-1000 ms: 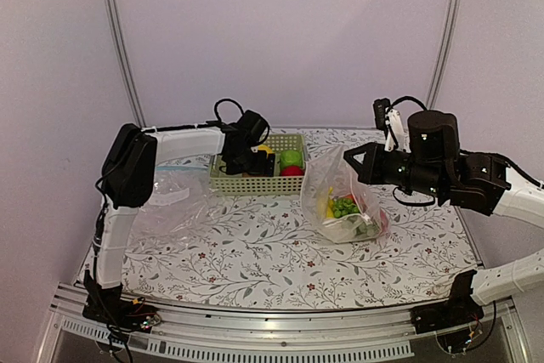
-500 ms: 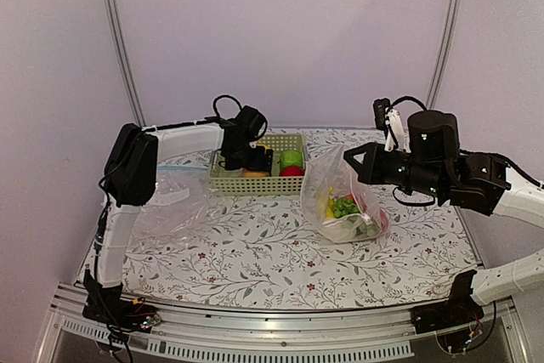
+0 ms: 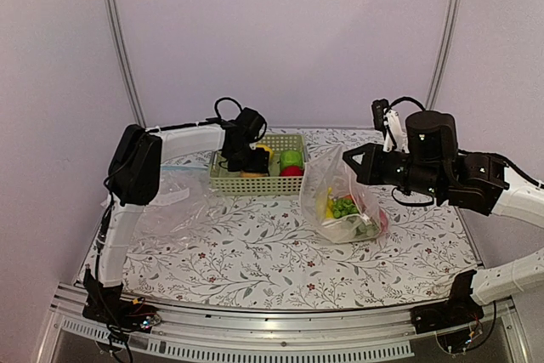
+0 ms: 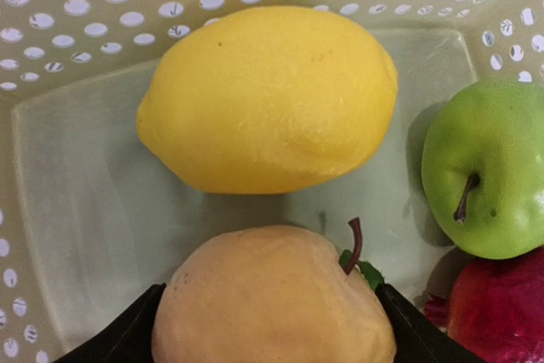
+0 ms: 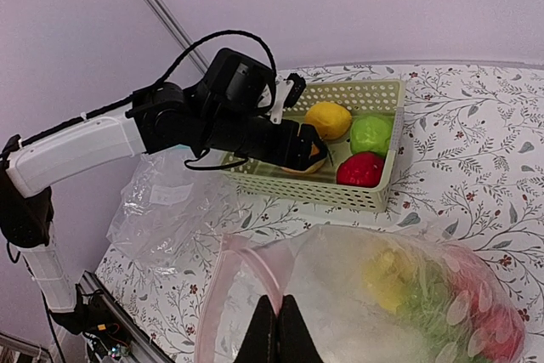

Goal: Place the food in the zip-top bag and seal the zipper
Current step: Pick up the fake fruit from the bin.

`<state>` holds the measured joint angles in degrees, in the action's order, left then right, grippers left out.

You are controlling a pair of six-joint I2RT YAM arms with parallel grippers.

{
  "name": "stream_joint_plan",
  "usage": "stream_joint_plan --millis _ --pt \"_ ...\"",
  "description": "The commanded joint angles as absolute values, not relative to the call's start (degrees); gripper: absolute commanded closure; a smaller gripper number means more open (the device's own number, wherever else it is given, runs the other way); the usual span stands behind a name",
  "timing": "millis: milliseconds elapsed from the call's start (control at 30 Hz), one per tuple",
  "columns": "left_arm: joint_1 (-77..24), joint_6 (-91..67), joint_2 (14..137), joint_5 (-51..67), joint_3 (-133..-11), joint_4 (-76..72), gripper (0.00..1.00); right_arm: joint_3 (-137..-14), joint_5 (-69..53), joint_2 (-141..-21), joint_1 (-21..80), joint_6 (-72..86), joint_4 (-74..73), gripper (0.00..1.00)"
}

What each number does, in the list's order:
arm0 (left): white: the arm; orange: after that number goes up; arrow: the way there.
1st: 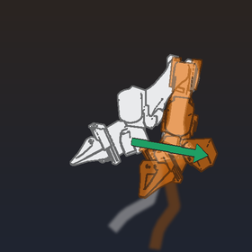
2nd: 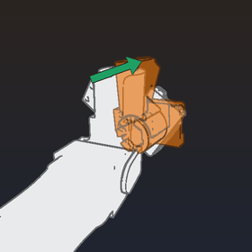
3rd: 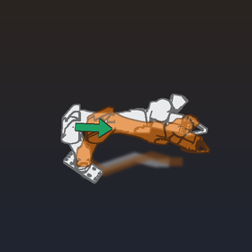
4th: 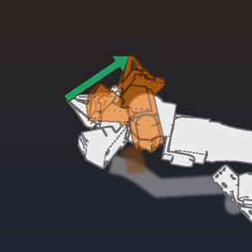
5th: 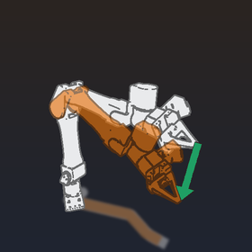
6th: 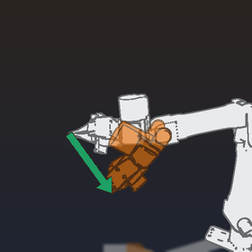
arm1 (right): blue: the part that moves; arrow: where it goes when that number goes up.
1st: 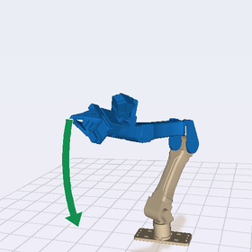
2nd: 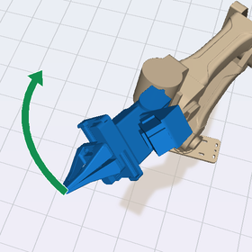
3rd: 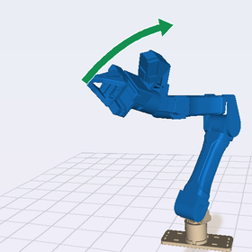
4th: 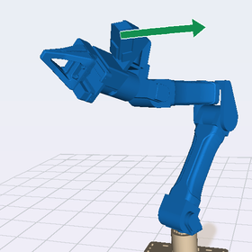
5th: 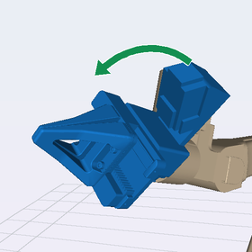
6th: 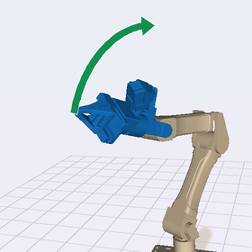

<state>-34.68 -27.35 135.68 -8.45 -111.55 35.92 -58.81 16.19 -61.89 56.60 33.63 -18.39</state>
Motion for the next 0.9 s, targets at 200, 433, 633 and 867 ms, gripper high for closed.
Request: stream_joint_plan --millis 200,433,633,867 --pt "-33.84 -27.19 131.96 -8.65 -109.35 34.34 0.29 -59.50 17.30 -62.54 56.86 33.49 -18.48 1.00" --pt "-33.84 -28.26 122.00 -9.61 -100.43 26.81 0.31 -59.47 17.56 -62.32 56.81 33.38 -18.61 1.00" --pt "-33.84 -28.60 112.44 -10.09 -94.85 23.00 0.32 -59.67 17.51 -62.48 56.83 33.32 -18.52 1.00" --pt "-34.75 -30.52 102.91 -8.93 -86.59 19.48 0.35 -59.92 16.66 -62.45 56.82 33.58 -17.89 1.00"
